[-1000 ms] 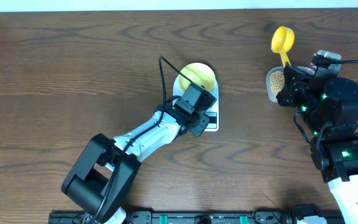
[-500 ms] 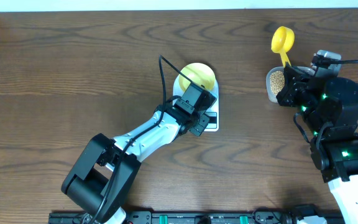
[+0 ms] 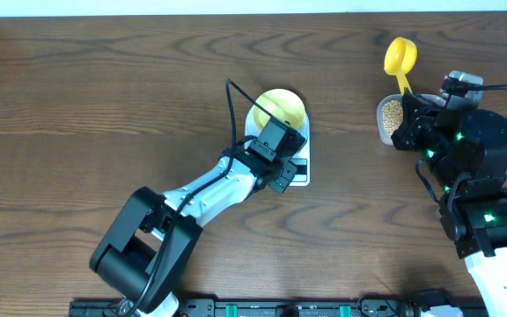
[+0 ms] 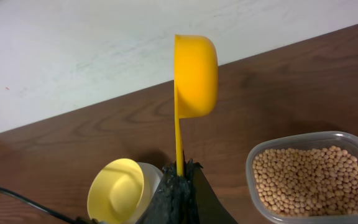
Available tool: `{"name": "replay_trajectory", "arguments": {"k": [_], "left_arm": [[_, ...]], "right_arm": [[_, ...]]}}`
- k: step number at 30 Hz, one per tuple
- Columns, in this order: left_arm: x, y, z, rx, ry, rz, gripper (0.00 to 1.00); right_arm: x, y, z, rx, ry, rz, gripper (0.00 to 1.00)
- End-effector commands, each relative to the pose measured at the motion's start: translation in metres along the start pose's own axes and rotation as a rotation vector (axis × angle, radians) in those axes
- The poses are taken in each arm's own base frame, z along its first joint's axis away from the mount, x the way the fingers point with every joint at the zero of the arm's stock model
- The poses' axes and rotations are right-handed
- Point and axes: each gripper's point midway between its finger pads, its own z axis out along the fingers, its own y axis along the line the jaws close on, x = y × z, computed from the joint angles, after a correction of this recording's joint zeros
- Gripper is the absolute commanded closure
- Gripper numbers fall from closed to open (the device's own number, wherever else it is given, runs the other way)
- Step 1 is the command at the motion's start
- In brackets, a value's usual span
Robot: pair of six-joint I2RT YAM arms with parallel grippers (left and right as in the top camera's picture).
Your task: Scoop item into bowl and weigh 50g on scale
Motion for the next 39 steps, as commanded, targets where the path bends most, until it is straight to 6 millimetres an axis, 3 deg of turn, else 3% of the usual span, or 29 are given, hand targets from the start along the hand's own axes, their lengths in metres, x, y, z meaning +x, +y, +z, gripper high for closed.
{"name": "replay_trajectory", "arguments": {"k": [1,20,39], "left_arm": [[0.011,0.004,0.012,-0.017,0.041,0.01,0.93],[0.009,0.012,0.014,-0.063,0.034,0.011,0.93],[0.025,0.013,0.021,-0.062,0.098,0.008,0.93]], "right_arm": [[-0.009,0.001,-0.003,0.003,-0.021,0.009,0.99],[-0.004,0.0,-0.003,0.01,-0.004,0.01,0.99],[-0.001,-0.002,-0.003,0.015,0.01,0.011,0.99]]}}
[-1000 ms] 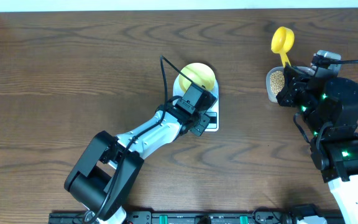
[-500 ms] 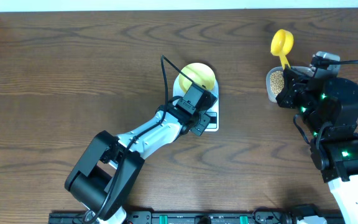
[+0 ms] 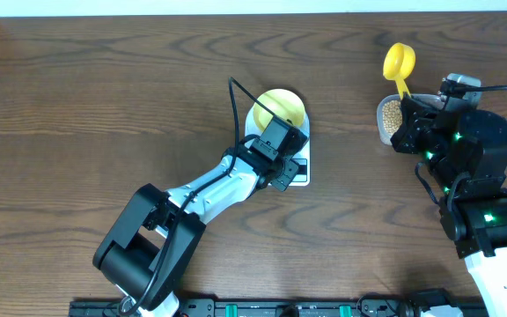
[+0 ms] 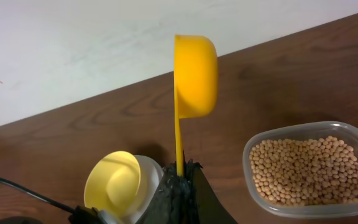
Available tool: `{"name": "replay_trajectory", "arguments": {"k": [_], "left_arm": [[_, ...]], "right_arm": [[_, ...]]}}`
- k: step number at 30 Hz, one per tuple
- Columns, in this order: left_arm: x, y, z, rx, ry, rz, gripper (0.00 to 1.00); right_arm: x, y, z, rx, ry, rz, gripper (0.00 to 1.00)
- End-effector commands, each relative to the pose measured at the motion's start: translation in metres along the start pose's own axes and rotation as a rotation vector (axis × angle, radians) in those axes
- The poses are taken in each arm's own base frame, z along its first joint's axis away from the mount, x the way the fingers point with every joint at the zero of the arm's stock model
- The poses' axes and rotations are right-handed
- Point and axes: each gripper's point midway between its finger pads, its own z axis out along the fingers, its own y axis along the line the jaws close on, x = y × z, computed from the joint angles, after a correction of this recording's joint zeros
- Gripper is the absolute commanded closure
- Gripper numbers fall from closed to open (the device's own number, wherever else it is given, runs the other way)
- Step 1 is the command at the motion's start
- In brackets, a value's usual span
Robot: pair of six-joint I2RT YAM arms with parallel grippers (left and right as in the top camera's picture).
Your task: Scoop item into bowl and weigh 50g on scale
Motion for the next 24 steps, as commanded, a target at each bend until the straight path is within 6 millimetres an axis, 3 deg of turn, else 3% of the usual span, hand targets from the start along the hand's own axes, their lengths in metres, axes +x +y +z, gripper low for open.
{"name": "replay_trajectory", "arguments": {"k": [1,10,24], "left_arm": [[0.03,0.009,0.017,-0.04,0.105,0.006,0.93],[0.036,0.01,0.02,-0.04,0.126,0.002,0.93],[0.065,0.01,0.029,-0.046,0.239,-0.04,0.92]], "right_arm": [[-0.008,0.001,-0.003,0.002,-0.021,0.009,0.99],[-0.008,0.001,-0.003,0.002,-0.02,0.009,0.99],[-0.008,0.001,-0.003,0.003,-0.02,0.009,0.99]]}}
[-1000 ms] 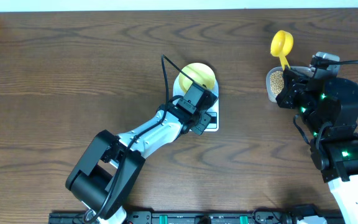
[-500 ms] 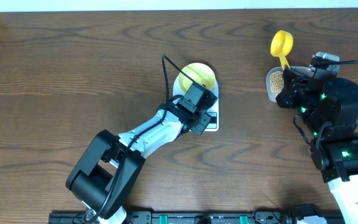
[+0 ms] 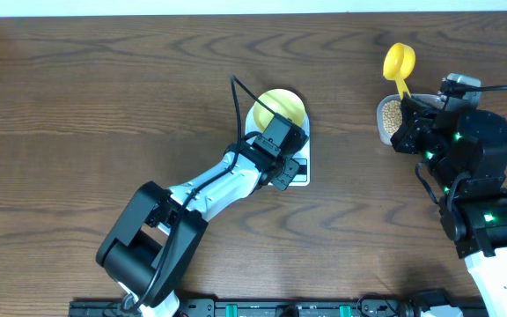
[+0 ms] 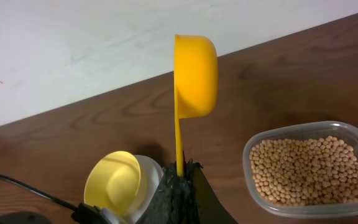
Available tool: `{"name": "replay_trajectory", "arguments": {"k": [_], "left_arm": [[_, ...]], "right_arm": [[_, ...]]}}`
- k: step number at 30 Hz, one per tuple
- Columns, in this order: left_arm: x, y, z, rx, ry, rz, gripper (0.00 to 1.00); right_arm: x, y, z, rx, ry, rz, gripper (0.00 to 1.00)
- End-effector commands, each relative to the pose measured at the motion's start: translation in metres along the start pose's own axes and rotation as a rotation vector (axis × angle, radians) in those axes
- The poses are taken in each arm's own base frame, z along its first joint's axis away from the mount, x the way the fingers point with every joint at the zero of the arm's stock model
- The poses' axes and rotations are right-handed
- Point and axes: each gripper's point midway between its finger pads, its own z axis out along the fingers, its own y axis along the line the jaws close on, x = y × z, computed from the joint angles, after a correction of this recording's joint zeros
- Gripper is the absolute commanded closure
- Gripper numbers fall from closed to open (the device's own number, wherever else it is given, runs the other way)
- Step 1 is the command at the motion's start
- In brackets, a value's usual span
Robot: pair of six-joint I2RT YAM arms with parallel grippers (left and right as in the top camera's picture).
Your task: Scoop item into bowl and weigh 50g on scale
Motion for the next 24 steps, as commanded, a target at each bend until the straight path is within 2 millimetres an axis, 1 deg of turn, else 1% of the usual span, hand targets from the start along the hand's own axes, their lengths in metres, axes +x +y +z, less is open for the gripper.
{"name": "replay_trajectory", "arguments": {"k": [1,6,14,17,19,22,24], "left_arm": [[0.0621,0.0109,0.0305,-0.044,0.2,-0.026,0.93],[0.0669,0.0111,0.0316,-0.044,0.218,-0.026,0.93],[0.0667,0.0111,0.0317,-0.045,0.218,-0.026,0.92],[0.0668,0.0111,0.0316,-0.045,0.218,-0.026,0.86],[0.0667,0.0111,0.0317,-0.044,0.218,-0.026,0.85],[0.0666,0.0111,0.0316,-0.044,0.217,-0.026,0.85],[0.0655,0.0109,0.031,-0.044,0.214,-0.026,0.89]], "right_arm": [[-0.0083,0.0012,-0.0029,0.003,-0.02,0.01,0.99],[-0.0083,0.0013,-0.0029,0.002,-0.02,0.01,0.99],[-0.0073,0.0009,-0.0028,0.004,-0.016,0.01,0.99],[-0.0073,0.0009,-0.0028,0.004,-0.016,0.01,0.99],[-0.0072,0.0008,-0.0028,0.004,-0.016,0.01,0.99],[-0.0072,0.0008,-0.0028,0.004,-0.016,0.01,0.99],[-0.0073,0.0008,-0.0028,0.004,-0.016,0.01,0.99]]}}
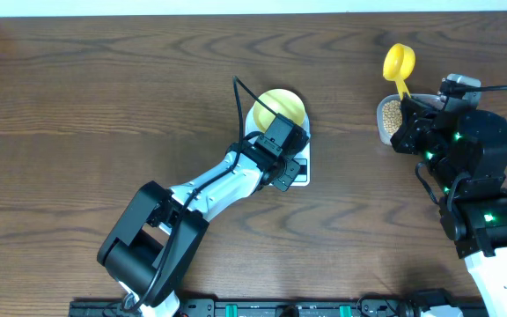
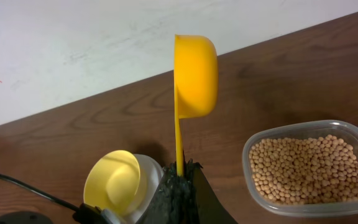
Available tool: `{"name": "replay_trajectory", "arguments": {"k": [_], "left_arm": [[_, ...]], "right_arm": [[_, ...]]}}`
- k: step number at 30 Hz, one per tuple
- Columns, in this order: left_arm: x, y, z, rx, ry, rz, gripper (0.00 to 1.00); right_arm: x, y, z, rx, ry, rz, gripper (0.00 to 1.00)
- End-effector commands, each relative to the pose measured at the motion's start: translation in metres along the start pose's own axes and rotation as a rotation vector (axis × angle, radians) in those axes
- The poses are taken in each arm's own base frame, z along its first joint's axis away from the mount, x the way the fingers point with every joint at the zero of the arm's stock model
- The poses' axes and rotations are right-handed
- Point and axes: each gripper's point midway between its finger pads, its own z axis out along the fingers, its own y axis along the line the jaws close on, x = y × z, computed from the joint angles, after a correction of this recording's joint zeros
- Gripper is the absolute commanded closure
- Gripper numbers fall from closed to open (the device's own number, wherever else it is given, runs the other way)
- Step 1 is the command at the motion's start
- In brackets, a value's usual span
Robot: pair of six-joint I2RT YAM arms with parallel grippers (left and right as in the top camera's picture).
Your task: Scoop item into bowl and weigh 50g on scale
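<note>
A yellow bowl (image 1: 280, 107) sits on the white scale (image 1: 299, 175) at the table's middle; in the right wrist view the bowl (image 2: 112, 180) looks empty. My left gripper (image 1: 282, 148) rests over the scale's front, just below the bowl; its fingers are hidden by the wrist. My right gripper (image 2: 179, 177) is shut on the handle of a yellow scoop (image 2: 194, 74), held up with its cup on edge and apart from the clear tub of beans (image 2: 309, 167). From overhead the scoop (image 1: 399, 62) is above the tub (image 1: 389, 117).
A black cable (image 1: 246, 101) arcs over the bowl from the left arm. The pale wall edge (image 2: 73, 50) runs behind the table's far side. Bare wood (image 1: 104, 106) lies left of the scale.
At the oldest moment my right gripper held the scoop upright beside the bean tub, with the left gripper by the scale. The right wrist then shifted slightly, bringing the tub more into view. Both arms have stayed put since.
</note>
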Motion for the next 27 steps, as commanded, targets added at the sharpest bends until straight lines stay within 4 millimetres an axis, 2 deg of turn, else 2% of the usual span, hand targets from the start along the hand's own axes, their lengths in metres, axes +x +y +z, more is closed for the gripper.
{"name": "replay_trajectory", "arguments": {"k": [1,7,16,22,27], "left_arm": [[0.062,0.015,0.031,-0.053,0.197,-0.022,0.91],[0.048,0.014,0.018,-0.051,0.144,-0.021,0.93],[0.017,0.011,-0.018,-0.047,0.017,-0.017,0.93],[0.018,0.011,-0.014,-0.047,0.021,-0.017,0.93],[0.004,0.009,-0.015,-0.032,-0.034,-0.015,0.93]], "right_arm": [[-0.008,0.001,-0.003,0.003,-0.02,0.009,0.99],[-0.008,0.001,-0.003,0.002,-0.021,0.009,0.99],[-0.008,0.001,-0.003,0.003,-0.02,0.01,0.99],[-0.008,0.001,-0.003,0.002,-0.021,0.009,0.99],[-0.008,0.001,-0.003,0.002,-0.021,0.009,0.99]]}}
